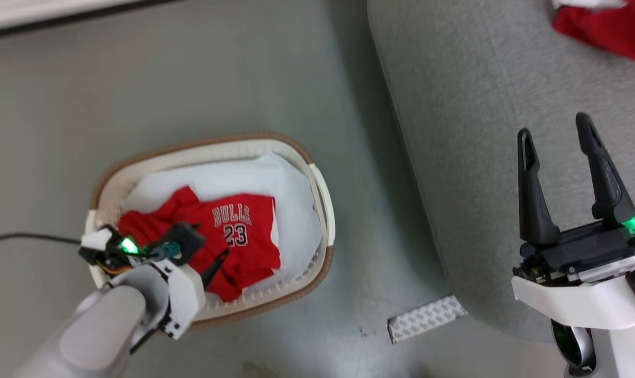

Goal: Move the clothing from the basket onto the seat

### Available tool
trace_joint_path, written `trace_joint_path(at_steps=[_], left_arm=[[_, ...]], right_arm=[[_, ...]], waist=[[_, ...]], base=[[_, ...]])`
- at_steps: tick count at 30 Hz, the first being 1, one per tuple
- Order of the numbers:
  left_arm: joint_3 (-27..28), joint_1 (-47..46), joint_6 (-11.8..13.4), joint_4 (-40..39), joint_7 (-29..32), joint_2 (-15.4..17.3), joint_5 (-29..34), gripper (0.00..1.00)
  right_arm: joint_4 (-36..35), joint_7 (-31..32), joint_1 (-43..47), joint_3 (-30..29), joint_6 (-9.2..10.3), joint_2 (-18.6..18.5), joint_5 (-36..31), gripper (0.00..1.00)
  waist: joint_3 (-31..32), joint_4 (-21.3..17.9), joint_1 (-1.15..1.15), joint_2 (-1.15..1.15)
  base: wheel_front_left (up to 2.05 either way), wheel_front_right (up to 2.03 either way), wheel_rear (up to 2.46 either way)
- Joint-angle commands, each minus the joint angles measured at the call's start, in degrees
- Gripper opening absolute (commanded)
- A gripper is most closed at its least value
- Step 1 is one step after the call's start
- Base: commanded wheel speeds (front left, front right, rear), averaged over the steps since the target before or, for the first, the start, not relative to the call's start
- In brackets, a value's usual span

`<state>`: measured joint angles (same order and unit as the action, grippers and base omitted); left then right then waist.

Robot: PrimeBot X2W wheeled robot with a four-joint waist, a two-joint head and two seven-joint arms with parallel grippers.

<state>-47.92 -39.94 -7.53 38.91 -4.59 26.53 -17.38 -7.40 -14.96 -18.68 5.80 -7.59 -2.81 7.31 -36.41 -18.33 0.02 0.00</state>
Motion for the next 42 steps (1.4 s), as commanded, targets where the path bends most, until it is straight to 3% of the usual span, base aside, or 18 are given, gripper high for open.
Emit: trace_joint_path(at_steps=[1,19,28,42], left_arm=[[-2.28,-2.45,0.04,1.05,0.52,1.55,0.43,1.00],[-23.08,-18.66,0.03,2.17,5.09,10.57,-8.76,1.00],[-25.28,-20.69,0.03,0.04,5.98,13.05,-10.18,1.00],[-25.46,-19.11,0.03,-3.21,6.96,12.25,-6.73,1.00]], right_arm=[[-0.89,-0.16,-1.28,0.50,0.19,-0.02,1.01,1.00],[-4.13,-0.16,-3.58,2.87,0.19,-0.01,3.05,1.00],[-4.79,-0.16,-2.86,3.72,0.19,-0.01,4.18,1.00],[-5.62,-0.16,-2.00,3.49,0.19,-0.01,4.68,1.00]], waist=[[-5.47,-0.65,-0.02,0.00],[-14.18,-1.26,-0.02,0.00],[-16.13,-2.34,-0.02,0.00],[-17.61,-2.40,-0.02,0.00]], base=[[0.00,0.00,0.00],[0.00,0.00,0.00],[0.00,0.00,0.00],[0.00,0.00,0.00]])
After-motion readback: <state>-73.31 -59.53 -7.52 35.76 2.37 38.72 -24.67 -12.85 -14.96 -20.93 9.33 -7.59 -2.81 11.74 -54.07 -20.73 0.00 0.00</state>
